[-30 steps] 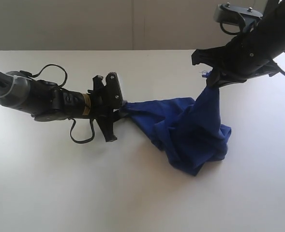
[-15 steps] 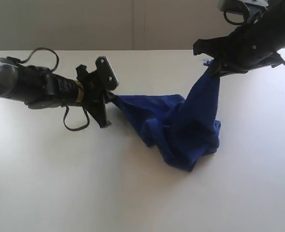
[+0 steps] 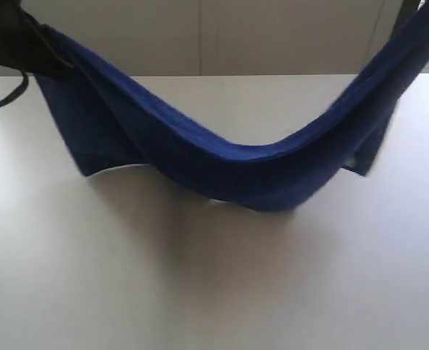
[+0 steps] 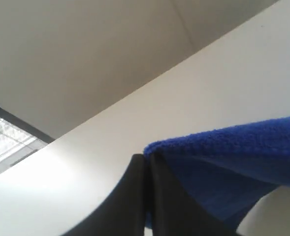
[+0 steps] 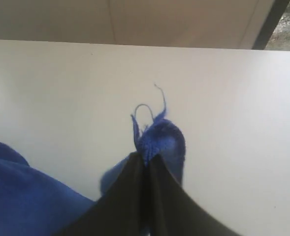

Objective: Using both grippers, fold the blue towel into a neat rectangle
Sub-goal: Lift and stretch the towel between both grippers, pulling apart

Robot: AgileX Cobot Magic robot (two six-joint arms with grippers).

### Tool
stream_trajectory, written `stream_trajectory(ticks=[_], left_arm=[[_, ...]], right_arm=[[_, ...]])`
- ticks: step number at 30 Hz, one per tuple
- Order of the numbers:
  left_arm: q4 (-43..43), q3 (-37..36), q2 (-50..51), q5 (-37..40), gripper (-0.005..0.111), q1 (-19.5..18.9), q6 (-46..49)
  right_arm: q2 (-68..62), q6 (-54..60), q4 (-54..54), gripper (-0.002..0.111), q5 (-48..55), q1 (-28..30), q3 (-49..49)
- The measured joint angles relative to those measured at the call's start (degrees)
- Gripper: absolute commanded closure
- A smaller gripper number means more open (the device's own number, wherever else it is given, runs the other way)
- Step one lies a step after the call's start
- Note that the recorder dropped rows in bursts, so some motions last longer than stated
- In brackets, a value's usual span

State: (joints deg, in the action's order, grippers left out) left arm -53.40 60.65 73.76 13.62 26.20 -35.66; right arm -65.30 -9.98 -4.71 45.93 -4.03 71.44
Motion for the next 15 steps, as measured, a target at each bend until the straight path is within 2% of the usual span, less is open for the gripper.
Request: stream_trajectory(ticks=[2,5,8,15], left_arm=[[6.21,-0.23,-4.46,6.57,0.107,1.97,5.60],[22.02,-0.34,-9.04,14.00,0.107,5.84,20.51],[26.82,-0.34,-10.64,17.22,0.107,7.23,24.11],[29.77,-0.89,-11.22,23.13,0.107,7.73,25.18]], right_arm=[[2.32,-0.22,-0.54,0.108,2.66,0.00,0.00],[6.19,-0.44,-0.68,0.108,6.09,0.00,0.00],[8.57,-0.44,-0.68,0.108,8.42,0.00,0.00],[10.92,-0.44,-0.68,0.108,10.86,0.00,-2.46]])
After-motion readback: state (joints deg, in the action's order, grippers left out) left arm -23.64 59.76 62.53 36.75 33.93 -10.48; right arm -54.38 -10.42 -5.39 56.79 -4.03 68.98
